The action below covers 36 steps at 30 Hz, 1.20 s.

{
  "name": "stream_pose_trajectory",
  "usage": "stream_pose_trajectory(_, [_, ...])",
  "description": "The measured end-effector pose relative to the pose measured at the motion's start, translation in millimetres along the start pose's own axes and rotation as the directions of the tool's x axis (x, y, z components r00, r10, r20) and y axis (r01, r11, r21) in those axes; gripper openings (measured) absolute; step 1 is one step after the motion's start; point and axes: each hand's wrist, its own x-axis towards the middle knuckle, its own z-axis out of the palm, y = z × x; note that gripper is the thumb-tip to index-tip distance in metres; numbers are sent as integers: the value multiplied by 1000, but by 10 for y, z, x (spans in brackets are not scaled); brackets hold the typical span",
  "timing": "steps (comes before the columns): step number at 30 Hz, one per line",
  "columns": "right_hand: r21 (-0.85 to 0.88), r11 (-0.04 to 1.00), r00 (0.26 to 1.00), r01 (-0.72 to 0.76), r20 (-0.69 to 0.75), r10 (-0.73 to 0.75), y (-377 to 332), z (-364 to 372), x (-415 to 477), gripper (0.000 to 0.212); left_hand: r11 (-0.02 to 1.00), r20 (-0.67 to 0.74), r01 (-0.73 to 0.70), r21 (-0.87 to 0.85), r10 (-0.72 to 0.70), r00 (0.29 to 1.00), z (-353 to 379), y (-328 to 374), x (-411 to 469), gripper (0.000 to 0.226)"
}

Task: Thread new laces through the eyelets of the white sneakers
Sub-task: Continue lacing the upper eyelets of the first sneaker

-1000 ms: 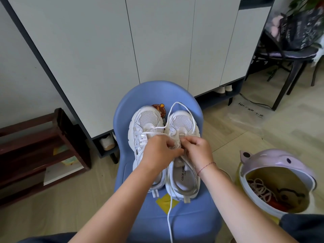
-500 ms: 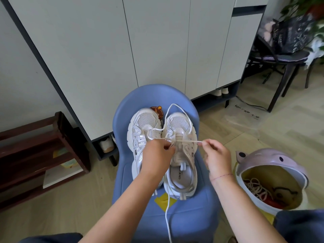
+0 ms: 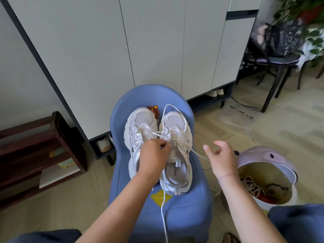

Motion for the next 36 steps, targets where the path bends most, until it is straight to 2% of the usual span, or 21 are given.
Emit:
stream_pose_trajectory(2, [-19,979,978,204,37,-203,-231,107,40,21,1000,4,0,-1,0,1000,-9,8,-11,26])
stream_pose_trajectory(4, [-11,941,934,337,129,-333,-419,256,78,11,1000,-6,-4,-5,4,1000,-13,6,-15,28])
stream_pose_trajectory(8, [-55,913,875,405,313,-369,-573,457,127,10,1000,-20,-12,-9,12,1000,-13,-9,-14,29])
stream_pose_trajectory(15, [-131,929,897,346,336,-287,-557,573,150,19,1000,-44,-1,-15,0,999,-9,-2,-21,29])
stream_pose_trajectory(22, [41,969,936,245,253,-247,-361,319,21,14,999,-53,41,-19,-42,998,30,17,-18,29])
stream_pose_trajectory(27, [102,994,967,38,246,-62,80,-103,-205,10,998,-39,47,-37,-48,998,29,-3,-25,30])
stream_pose_trajectory(30, [33,995,970,-96,229,86,390,-278,-240,11,999,-34,40,-34,-41,999,22,4,-28,31])
stream_pose_trajectory(32, [-27,989,946,-146,289,148,421,-287,-226,14,999,-36,38,-35,-39,999,23,1,-34,30])
stream_pose_trajectory(34, [-97,991,937,-96,326,123,280,-246,-166,13,998,-40,36,-43,-38,999,23,-7,-38,29])
stream_pose_trajectory(36, [-89,995,956,43,293,-15,45,-176,-76,19,998,-39,37,-48,-39,998,20,-9,-38,28])
